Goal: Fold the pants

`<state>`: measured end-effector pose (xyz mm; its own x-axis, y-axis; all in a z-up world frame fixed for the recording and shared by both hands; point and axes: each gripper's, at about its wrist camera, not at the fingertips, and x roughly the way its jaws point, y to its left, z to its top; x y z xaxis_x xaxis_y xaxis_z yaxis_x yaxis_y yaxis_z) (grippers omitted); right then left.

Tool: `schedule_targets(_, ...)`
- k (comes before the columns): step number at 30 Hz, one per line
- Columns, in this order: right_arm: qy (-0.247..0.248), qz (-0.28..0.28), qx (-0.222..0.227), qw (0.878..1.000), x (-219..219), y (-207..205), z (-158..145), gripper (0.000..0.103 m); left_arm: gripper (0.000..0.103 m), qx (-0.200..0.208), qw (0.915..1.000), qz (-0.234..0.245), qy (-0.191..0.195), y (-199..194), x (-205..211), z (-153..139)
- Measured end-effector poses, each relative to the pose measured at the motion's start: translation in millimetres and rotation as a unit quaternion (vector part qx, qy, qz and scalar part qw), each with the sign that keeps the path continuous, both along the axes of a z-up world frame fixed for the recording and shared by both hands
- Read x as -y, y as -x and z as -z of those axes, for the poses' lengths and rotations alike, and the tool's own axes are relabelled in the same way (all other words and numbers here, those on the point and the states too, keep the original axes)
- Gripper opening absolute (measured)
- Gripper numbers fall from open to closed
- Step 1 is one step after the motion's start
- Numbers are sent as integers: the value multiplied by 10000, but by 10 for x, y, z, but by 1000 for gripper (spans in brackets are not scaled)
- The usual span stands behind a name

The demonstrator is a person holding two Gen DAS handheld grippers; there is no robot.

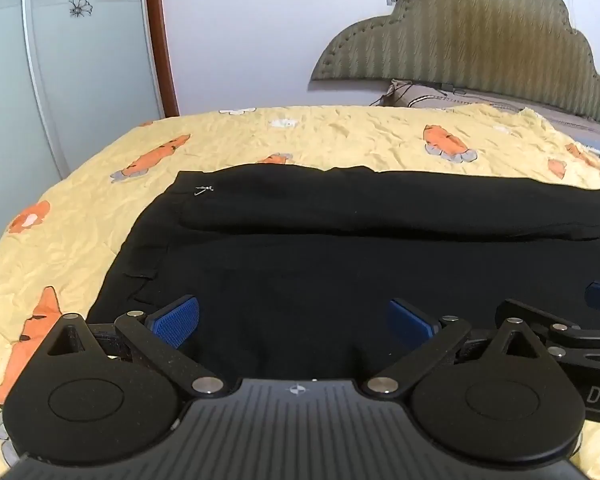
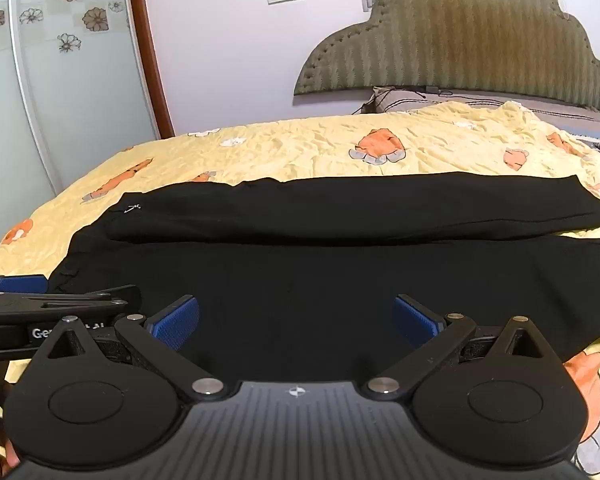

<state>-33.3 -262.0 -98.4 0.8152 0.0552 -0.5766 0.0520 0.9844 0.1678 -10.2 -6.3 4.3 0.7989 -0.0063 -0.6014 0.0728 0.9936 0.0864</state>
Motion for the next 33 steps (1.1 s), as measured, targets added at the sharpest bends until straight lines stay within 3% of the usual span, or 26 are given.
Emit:
schedule_targets(5, 32, 150, -32, 9999, 62, -28, -106, 103, 101, -150, 9989, 23, 441, -48, -48, 3)
schedule_targets(14, 106, 255, 136, 9995, 145, -30, -143, 103, 102, -191, 9995, 97, -219, -117, 120, 51)
schedule_targets(18, -12, 191, 219, 9996, 161, -30, -176, 103, 102, -207, 9995, 53, -217, -138, 113, 63)
schedule_targets(27, 238, 114, 360, 9990, 155, -15, -190, 103, 102, -232, 9989, -84, -399, -165, 134, 85)
schedule_targets(31, 434, 131, 840, 9954, 148, 69, -288, 103, 102, -198, 9986, -123, -468, -174, 148, 87)
schedule_targets(33, 494, -15, 773, 9958, 167, 33, -280, 103, 102, -226, 9987, -126, -431, -190, 138, 90)
